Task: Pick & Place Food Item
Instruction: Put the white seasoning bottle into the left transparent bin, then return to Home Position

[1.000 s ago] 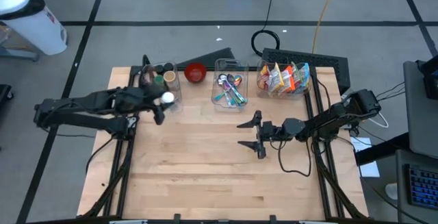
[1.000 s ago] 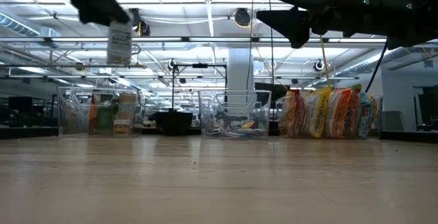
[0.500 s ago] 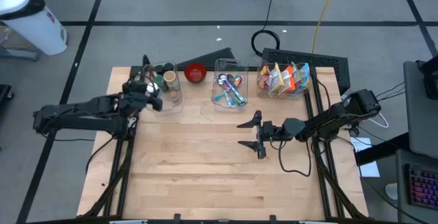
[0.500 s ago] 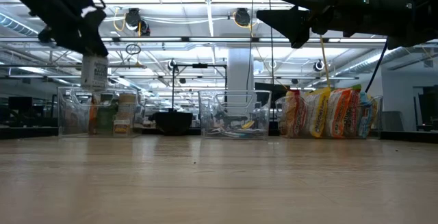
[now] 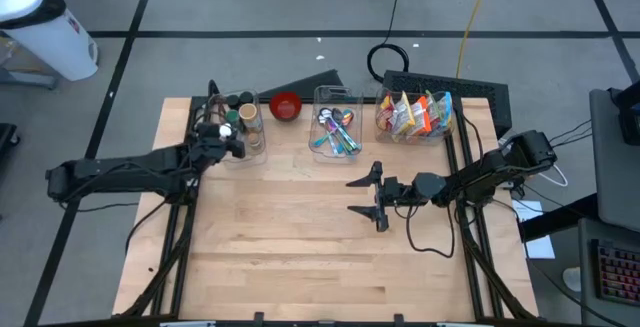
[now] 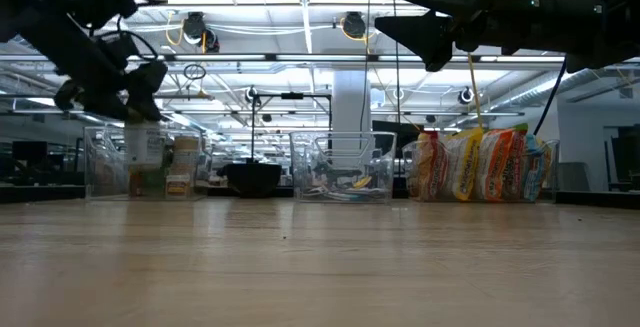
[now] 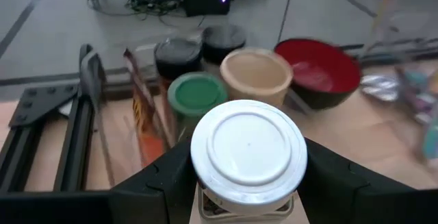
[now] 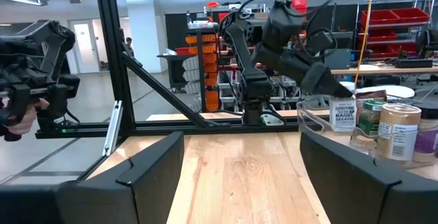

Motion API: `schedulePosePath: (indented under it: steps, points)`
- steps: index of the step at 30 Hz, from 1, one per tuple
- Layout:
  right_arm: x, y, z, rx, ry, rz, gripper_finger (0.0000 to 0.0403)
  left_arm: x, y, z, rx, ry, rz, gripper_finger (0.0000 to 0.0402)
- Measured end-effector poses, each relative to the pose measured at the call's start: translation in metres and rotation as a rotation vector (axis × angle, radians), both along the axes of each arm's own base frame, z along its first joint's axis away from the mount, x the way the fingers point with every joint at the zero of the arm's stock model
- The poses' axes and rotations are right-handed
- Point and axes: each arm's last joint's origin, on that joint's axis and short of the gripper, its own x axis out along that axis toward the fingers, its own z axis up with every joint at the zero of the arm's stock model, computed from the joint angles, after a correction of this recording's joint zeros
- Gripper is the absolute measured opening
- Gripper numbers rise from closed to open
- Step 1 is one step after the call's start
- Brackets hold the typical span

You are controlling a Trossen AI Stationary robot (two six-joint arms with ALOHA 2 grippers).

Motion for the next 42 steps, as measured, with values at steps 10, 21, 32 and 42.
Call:
schedulePosePath:
  steps: [10, 21, 32, 42]
  points:
    - [0.000, -0.001, 0.000, 0.001, 0.001, -0.023, 0.0282, 0.011, 0.008, -0.014, -0.046, 0.045, 0.023, 0.0208]
    - [0.000, -0.001, 0.000, 0.000, 0.002, -0.021, 0.0281, 0.023, 0.017, -0.030, -0.077, 0.106, 0.064, 0.0208]
    - [0.000, 0.000, 0.000, -0.001, 0.005, -0.020, 0.0281, 0.025, 0.019, -0.032, -0.084, 0.101, 0.080, 0.0217]
    - [0.000, 0.000, -0.001, -0.001, 0.010, -0.020, 0.0281, 0.025, 0.019, -0.030, -0.064, 0.140, 0.053, 0.0327]
